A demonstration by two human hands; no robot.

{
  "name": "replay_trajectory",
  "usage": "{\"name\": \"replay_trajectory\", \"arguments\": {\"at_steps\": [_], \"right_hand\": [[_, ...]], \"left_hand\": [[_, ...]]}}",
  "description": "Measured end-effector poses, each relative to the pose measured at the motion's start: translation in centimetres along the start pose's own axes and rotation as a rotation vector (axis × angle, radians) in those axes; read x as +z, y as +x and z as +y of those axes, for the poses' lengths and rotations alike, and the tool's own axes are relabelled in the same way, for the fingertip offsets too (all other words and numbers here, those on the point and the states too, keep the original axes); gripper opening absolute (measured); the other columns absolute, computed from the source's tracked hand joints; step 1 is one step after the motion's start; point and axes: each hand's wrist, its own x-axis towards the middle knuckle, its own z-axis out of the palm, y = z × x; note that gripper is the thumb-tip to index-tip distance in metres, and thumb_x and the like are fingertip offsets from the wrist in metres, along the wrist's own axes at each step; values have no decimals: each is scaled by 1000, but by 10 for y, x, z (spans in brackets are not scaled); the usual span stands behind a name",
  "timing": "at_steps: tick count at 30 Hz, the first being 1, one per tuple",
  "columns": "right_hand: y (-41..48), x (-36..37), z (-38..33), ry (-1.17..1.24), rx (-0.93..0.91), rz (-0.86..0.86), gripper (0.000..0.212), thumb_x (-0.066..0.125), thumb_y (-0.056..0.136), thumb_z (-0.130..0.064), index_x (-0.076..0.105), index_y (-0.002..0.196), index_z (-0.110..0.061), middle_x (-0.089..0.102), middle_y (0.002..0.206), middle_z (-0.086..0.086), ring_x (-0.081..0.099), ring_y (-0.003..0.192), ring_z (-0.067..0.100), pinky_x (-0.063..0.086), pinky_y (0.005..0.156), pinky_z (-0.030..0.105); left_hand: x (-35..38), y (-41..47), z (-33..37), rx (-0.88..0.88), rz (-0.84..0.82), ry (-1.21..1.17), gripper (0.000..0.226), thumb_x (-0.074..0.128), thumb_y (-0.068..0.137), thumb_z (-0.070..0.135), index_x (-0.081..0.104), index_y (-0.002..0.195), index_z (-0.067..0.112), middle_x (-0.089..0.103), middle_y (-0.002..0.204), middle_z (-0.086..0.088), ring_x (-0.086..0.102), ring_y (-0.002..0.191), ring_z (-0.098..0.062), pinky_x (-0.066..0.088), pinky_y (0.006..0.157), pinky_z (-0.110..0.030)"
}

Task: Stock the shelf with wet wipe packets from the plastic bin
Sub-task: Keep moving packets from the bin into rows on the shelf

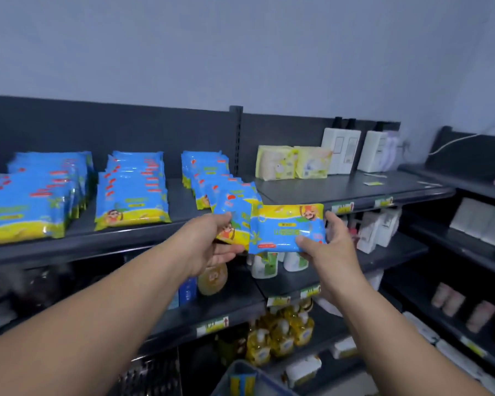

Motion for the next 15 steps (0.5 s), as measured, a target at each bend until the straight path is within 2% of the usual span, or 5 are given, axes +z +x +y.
{"name": "replay_trajectory", "arguments": {"at_steps": [2,5,9,12,15], "right_hand": [[3,3,-9,-20,30,-22,63,72,77,4,44,128,-21,68,104,3,68,82,22,56,66,38],[10,6,-23,-23,40,-54,56,73,76,8,46,121,-12,67,105,9,66,78,19,52,54,25],[25,7,-58,8,-15,-15,44,71,74,12,53,109,-7,66,92,6,66,71,14,51,53,20],[32,10,-83,104,8,-65,24,66,79,10,57,89,-9,69,79,5,68,57,14,54,48,25],[41,19,-94,19,29,-163,13,66,83,2,62,88,-10,73,78,9,71,62,21,59,55,37]], "left_hand": [[-4,0,8,15,13,-5,15,52,96,31,54,90,17,67,85,-4,65,68,-23,51,62,-30],[-9,3,20,65,22,43,8,52,96,19,52,103,16,65,84,-4,67,66,-21,51,59,-28],[-16,15,41,165,46,137,27,53,93,3,42,111,19,62,77,-5,65,50,-13,49,45,-20],[-21,26,54,189,32,153,22,54,93,5,44,109,17,62,78,-5,64,46,-12,48,44,-20],[-23,36,62,169,-7,142,29,53,93,8,40,115,23,62,82,-6,65,51,-15,49,45,-21]]}}
